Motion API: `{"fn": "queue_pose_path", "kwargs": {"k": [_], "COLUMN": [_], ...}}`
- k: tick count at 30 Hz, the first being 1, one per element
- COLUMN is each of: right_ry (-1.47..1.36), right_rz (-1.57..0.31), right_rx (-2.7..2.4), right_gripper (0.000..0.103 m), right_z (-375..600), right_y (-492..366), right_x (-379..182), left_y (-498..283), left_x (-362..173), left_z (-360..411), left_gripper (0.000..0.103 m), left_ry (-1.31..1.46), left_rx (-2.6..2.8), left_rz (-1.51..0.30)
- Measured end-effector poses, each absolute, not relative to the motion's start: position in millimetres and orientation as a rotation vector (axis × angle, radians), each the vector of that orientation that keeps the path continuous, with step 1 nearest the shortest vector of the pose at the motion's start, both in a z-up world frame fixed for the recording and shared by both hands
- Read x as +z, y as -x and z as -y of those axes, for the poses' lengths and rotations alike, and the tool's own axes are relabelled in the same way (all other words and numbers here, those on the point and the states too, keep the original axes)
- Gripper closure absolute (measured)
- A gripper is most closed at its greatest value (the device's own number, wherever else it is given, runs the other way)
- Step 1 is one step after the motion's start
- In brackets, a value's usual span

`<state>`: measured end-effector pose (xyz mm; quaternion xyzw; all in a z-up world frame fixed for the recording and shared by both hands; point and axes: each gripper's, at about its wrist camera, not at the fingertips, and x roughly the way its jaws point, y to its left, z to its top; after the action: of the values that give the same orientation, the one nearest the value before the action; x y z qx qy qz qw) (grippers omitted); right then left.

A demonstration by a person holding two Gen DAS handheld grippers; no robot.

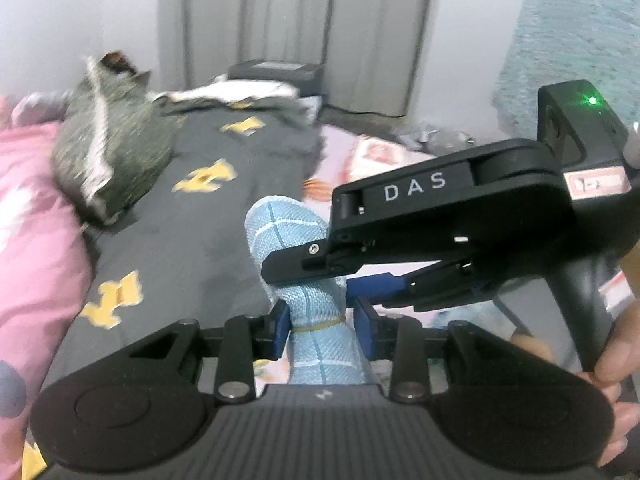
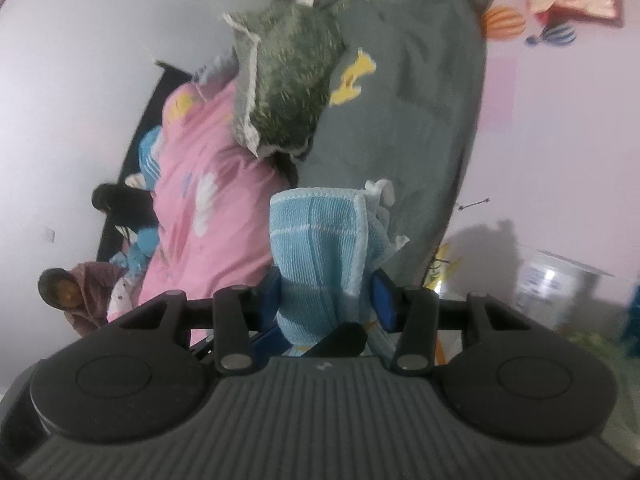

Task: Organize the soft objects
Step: 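Carry the blue cloth bundle into the cardboard box and open both grippers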

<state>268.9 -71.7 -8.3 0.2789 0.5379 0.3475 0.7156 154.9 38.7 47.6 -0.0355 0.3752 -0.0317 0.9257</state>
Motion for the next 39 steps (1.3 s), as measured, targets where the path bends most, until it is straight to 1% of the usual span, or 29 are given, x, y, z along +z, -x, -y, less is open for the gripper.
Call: {"fn": "queue_pose_path", "kwargs": {"k": [6,12,15,18,20,23,27,28,31,35,37,39], "right_ry": [-0.659,-0.699,-0.715,-0.727,-0.731,-0.721,-0.656,-0.632,-0.560,-0.474,-0.430,-0.376], "right_rz": [-1.085,-0.974,-0.920,-0.876,-0.858,-0.848,-0.854,-0.860,-0.884,-0.931,-0.962,-0.984], "right_rx": [0.700,0.561,0.467,0.359,0.284,0.173,0.035,0.006,-0.058,-0.107,-0.119,-0.145], "right_gripper": [0.059,0.061,0.062,0.063,0.064,0.066,0.067,0.067,0.067,0.067,0.066,0.061], "right_z": [152,263,327,389,428,477,524,533,552,559,560,559], "right_y": [-245,-209,-185,-158,-141,-116,-95,-92,-91,-107,-116,-122], "right_x": [20,42,50,54,55,53,46,43,32,15,7,0], "left_y": [-148,-145,-143,-141,-141,-142,-137,-137,-142,-147,-145,-144], "left_x": [67,76,76,72,67,58,46,43,38,39,43,46], "left_z": [28,123,177,230,264,299,320,319,312,296,290,284], "left_gripper": [0.068,0.067,0.066,0.062,0.061,0.060,0.057,0.055,0.055,0.054,0.053,0.053], "left_ry": [0.021,-0.035,-0.063,-0.080,-0.080,-0.079,-0.102,-0.106,-0.112,-0.115,-0.118,-0.122], "left_rx": [-0.208,-0.403,-0.514,-0.629,-0.702,-0.779,-0.806,-0.805,-0.777,-0.732,-0.711,-0.698], "left_rz": [-0.730,-0.713,-0.711,-0.720,-0.744,-0.779,-0.800,-0.804,-0.822,-0.823,-0.819,-0.809]}}
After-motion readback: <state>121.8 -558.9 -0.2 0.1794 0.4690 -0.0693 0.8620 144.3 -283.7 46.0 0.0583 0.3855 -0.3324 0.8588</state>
